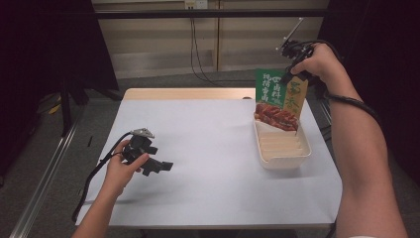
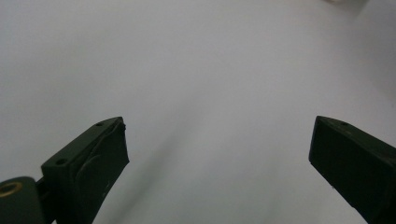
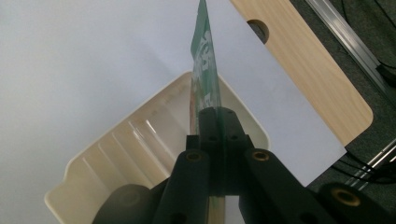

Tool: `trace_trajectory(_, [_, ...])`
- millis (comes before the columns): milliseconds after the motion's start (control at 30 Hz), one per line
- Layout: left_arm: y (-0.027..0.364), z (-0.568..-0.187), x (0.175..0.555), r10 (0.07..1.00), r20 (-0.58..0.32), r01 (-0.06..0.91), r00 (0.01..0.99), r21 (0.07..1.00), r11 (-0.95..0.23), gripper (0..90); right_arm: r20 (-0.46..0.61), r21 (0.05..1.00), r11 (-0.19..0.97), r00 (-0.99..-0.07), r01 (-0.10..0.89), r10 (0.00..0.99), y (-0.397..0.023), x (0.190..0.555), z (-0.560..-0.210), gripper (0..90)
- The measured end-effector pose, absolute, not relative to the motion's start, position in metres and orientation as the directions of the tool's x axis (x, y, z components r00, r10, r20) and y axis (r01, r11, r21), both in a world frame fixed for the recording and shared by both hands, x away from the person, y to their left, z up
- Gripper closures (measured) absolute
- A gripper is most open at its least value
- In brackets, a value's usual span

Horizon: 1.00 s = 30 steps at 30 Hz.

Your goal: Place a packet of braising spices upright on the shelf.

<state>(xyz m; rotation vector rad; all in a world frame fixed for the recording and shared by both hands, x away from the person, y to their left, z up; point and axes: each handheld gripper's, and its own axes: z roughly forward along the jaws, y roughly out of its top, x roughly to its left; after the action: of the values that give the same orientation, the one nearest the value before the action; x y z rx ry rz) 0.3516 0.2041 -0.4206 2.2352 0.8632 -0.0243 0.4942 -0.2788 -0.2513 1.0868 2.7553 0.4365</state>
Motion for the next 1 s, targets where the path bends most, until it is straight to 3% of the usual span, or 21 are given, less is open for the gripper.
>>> trace_trajectory(467, [0.206,-0.418,0.350,0.571,-0.266,0.587,0.777,0.634,-0.503,4.3,0.000,0.314,0.678,-0.715,0.664,0.700,-0.281,0.489,-0.265,90.0])
trace_trajectory(633, [0.206,-0.417,0.349,0.572,-0.274,0.591,0.773,0.639,-0.493,4.3,0.014,0.301,0.657,-0.692,0.691,0.721,-0.280,0.487,-0.265,83.8])
trace_trajectory(700, [0.206,-0.417,0.350,0.572,-0.275,0.592,0.773,0.639,-0.492,4.3,0.019,0.294,0.642,-0.676,0.708,0.737,-0.279,0.486,-0.264,72.8])
trace_trajectory(800, [0.206,-0.417,0.349,0.572,-0.273,0.589,0.774,0.640,-0.493,4.3,0.012,0.300,0.632,-0.665,0.714,0.746,-0.279,0.485,-0.262,68.4])
trace_trajectory(933, [0.206,-0.417,0.350,0.568,-0.276,0.588,0.775,0.644,-0.489,4.3,0.017,0.316,0.610,-0.647,0.727,0.762,-0.276,0.483,-0.258,46.7])
trace_trajectory(1000, [0.207,-0.416,0.351,0.565,-0.278,0.588,0.777,0.641,-0.493,4.3,0.009,0.314,0.607,-0.641,0.730,0.767,-0.274,0.483,-0.254,40.3])
